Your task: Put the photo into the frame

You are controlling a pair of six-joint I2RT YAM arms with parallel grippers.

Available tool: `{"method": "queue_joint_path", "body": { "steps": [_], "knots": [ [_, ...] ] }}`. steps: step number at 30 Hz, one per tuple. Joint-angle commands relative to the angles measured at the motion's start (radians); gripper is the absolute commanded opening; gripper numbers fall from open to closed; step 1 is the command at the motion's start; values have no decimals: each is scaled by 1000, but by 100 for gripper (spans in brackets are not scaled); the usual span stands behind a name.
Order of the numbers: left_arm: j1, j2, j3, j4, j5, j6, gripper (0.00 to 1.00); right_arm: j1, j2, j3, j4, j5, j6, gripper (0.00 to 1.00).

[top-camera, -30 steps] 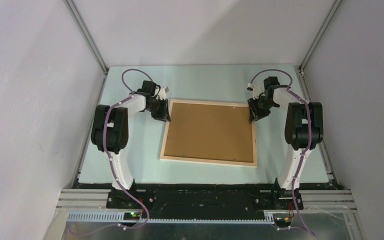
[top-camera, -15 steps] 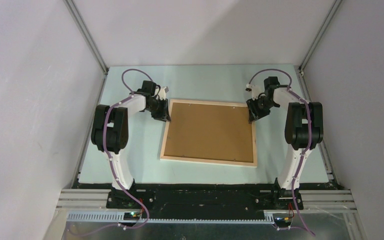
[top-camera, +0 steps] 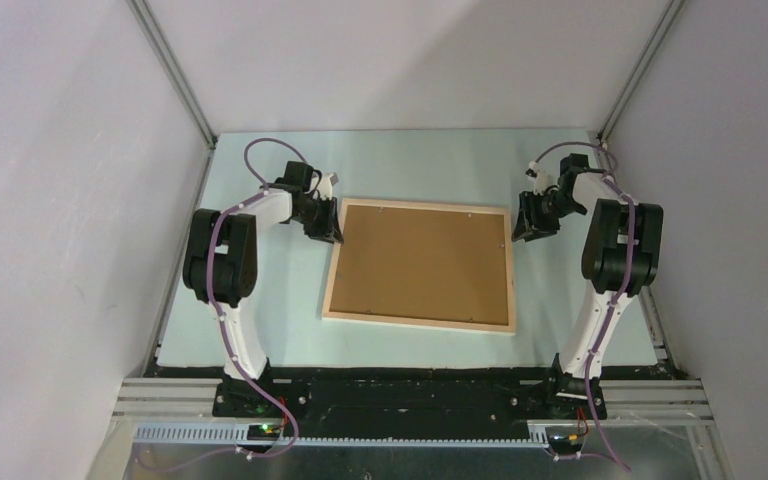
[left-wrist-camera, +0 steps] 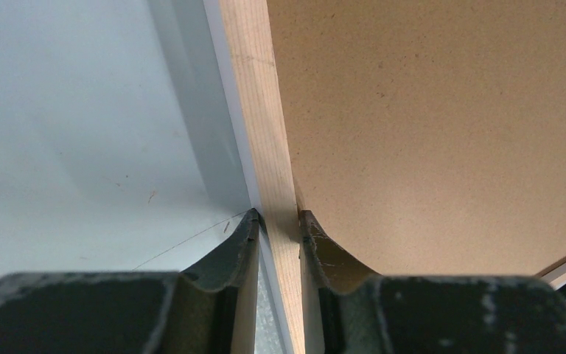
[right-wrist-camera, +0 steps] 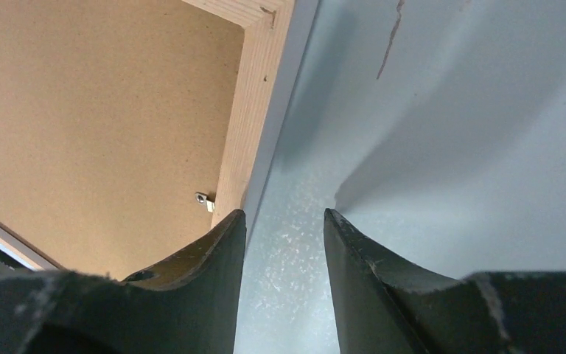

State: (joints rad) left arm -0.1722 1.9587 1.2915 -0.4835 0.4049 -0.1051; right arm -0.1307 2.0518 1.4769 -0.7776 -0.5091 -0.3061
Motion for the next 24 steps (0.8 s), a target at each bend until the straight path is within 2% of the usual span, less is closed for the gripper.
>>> {"method": "queue_joint_path", "body": {
  "steps": [1,20,24],
  "knots": [
    [-5,38,-3,-36,6,13,0,3,-27,-6,23,8,39,48],
    [-2,32,-11,-34,4,-3,0,58,-66,-84,67,8,68,49],
    [0,30,-17,-31,2,-13,0,64,-61,-96,73,37,80,45]
  ]
}}
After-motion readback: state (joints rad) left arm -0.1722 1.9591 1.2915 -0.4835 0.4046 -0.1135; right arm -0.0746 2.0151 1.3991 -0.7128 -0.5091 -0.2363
